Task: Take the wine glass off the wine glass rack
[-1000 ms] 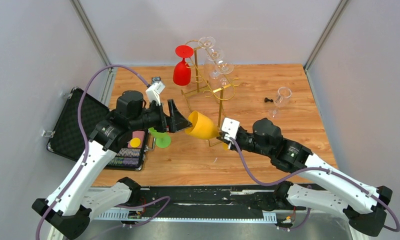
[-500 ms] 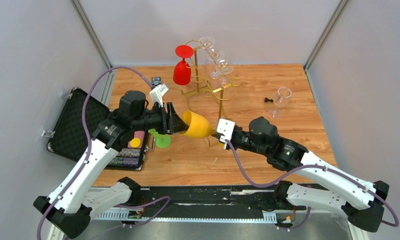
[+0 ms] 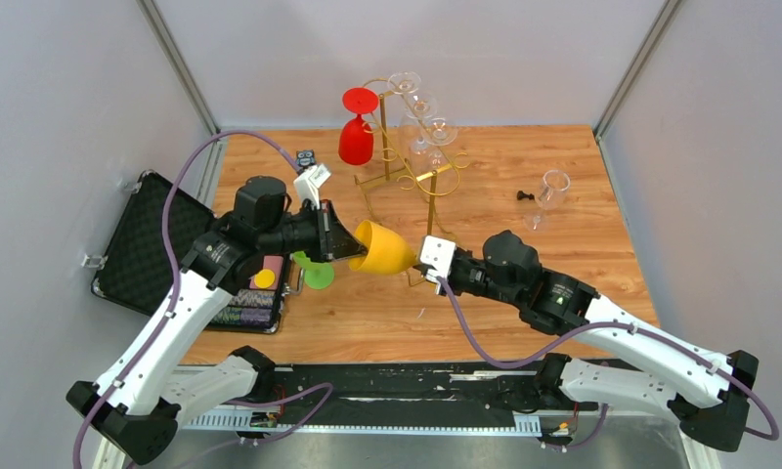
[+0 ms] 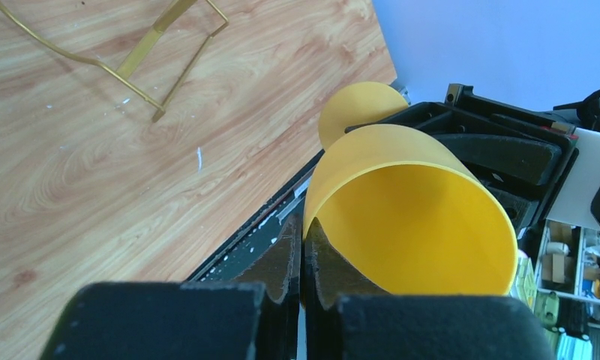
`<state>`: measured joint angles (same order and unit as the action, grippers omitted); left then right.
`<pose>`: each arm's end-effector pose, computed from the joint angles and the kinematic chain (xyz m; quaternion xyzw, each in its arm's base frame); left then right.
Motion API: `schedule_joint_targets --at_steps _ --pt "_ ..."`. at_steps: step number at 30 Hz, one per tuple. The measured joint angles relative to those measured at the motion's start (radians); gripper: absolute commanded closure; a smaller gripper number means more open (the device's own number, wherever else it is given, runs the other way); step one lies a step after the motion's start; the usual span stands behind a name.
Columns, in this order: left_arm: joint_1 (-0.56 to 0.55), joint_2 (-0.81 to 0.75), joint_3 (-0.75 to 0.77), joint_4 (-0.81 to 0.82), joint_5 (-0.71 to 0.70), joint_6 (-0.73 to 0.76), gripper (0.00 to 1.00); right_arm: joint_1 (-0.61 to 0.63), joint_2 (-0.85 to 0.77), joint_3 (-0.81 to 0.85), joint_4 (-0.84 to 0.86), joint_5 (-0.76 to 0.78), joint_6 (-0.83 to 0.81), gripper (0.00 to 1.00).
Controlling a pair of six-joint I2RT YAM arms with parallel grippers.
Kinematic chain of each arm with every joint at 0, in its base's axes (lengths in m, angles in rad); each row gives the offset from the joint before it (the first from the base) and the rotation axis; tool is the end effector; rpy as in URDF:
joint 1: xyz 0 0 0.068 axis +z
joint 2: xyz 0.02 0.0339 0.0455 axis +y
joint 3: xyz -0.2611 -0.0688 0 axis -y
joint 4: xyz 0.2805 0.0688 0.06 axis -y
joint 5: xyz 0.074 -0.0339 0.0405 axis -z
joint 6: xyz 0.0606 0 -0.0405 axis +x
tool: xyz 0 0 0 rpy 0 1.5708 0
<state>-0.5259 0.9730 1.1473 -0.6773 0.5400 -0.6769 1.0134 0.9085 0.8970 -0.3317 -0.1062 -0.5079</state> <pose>0.1999 -0.1521 0.3763 0.0728 0.8375 -0.4668 0.2745 0.1358 0.2300 0.3310 -0.5849 0.5703 0.1858 0.5460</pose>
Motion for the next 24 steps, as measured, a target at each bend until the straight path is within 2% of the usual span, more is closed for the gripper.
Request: schedule_joint_targets --at_steps 5,8,15,24 --pt "0.000 0.013 0.012 -0.005 -0.020 0.006 1.00 0.000 -0.005 -0.001 0.000 0.015 0.010 0.63" --pt "0.002 0.029 0.033 -0.042 -0.068 0.025 1.00 0.000 -0.032 -0.001 0.006 0.042 0.024 0.51" --pt "0.003 0.068 0.133 -0.128 -0.208 0.071 1.00 0.000 -0.126 -0.022 0.020 0.081 0.044 0.41" --pt "0.003 0.141 0.258 -0.197 -0.421 0.142 1.00 0.000 -0.210 -0.032 0.012 0.125 0.155 0.37"
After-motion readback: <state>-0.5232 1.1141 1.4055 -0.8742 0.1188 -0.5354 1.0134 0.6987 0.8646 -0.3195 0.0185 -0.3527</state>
